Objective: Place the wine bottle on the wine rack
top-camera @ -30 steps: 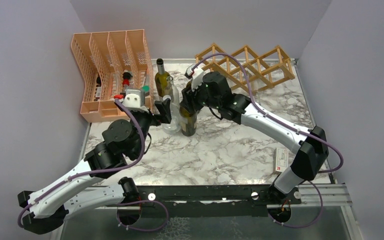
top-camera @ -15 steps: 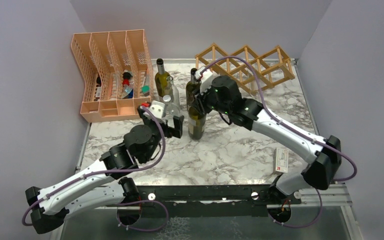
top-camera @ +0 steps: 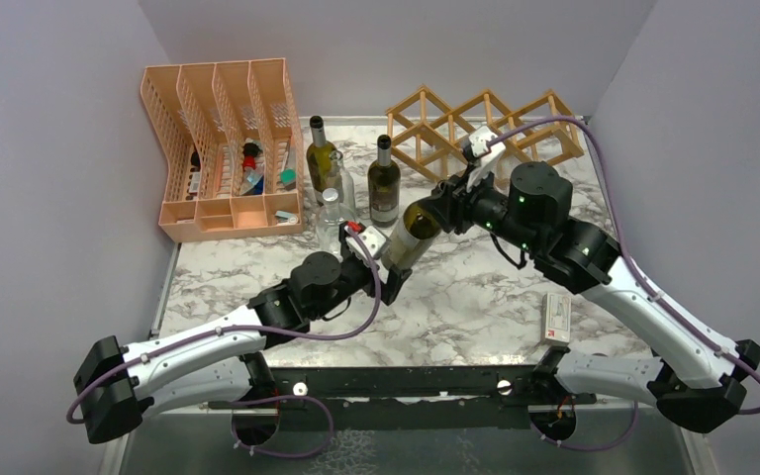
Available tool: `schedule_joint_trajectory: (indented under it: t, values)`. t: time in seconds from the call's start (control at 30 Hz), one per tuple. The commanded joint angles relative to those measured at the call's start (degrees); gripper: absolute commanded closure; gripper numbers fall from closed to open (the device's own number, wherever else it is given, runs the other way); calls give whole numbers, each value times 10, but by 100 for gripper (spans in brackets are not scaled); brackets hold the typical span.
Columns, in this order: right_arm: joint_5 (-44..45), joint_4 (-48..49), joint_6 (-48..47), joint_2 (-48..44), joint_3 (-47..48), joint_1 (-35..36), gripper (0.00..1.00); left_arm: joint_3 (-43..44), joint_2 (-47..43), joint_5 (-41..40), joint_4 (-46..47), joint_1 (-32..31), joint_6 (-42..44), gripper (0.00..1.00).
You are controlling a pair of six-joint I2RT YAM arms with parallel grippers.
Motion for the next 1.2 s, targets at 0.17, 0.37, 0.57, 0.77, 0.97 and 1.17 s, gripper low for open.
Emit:
schedule_joint_trajectory:
  t: [0.17, 0.37, 0.57, 0.77, 0.97, 1.17]
  values:
    - [-89, -23, 10, -64, 16, 4, 99, -17, 37, 64, 141, -1, 78, 1]
    - [-156, -29, -8, -90, 13, 4, 99, -17, 46, 172, 169, -1, 104, 1]
    - [-211, -34, -26, -111, 4, 4, 99, -20, 50, 295, 184, -1, 113, 1]
    - [-294, -27, -65, -143, -14, 4, 99, -18, 42, 352, 201, -1, 85, 5]
    - [-295, -28, -61, -155, -17, 4, 98, -17, 29, 368, 208, -1, 70, 20]
    - [-297, -28, -52, -154, -12, 4, 94, -8, 43, 375, 208, -1, 71, 47]
